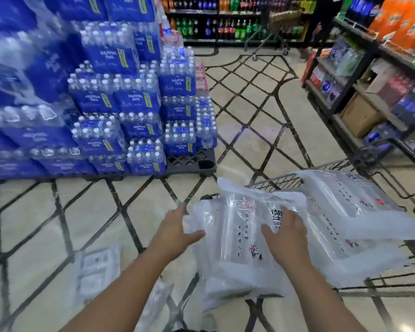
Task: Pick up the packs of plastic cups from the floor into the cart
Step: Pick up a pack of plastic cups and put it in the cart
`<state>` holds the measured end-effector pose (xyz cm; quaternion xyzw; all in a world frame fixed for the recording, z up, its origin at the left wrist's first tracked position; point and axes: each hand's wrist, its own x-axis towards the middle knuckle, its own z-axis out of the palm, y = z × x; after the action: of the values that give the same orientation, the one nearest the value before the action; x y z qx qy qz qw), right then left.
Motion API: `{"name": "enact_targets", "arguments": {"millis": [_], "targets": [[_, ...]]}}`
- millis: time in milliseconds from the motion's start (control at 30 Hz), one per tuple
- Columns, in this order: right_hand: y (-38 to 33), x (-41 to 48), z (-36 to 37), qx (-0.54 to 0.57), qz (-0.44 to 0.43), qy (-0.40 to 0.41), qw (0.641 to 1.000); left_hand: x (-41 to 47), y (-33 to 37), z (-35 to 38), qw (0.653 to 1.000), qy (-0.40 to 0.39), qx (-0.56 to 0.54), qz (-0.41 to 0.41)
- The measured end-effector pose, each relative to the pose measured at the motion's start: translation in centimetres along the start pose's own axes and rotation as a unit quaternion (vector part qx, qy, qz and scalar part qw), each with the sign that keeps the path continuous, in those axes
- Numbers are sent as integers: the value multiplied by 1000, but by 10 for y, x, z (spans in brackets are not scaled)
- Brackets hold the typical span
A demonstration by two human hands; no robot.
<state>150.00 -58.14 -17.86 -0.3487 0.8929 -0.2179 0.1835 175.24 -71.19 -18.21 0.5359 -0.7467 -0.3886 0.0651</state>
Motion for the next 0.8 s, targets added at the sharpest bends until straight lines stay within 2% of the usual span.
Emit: {"name": "enact_targets", "arguments": {"millis": [100,233,400,600,800], "targets": [[-39,0,14,-7,-61,-25,998,-23,-58,-42,991,74,-39,-100],[-100,-18,48,-10,-139,-76,987,-75,-137,-88,962,146,-86,-214],[-178,-71,111,-44,-243,-161,956,-143,-215,-123,931,219,-136,-260],[-253,-158,196,-109,-292,-230,922,-235,-314,-154,909,218,-126,-333],[-279,-229,276,-187,-320,-261,891,-295,-399,-171,894,216,-86,-384]]}}
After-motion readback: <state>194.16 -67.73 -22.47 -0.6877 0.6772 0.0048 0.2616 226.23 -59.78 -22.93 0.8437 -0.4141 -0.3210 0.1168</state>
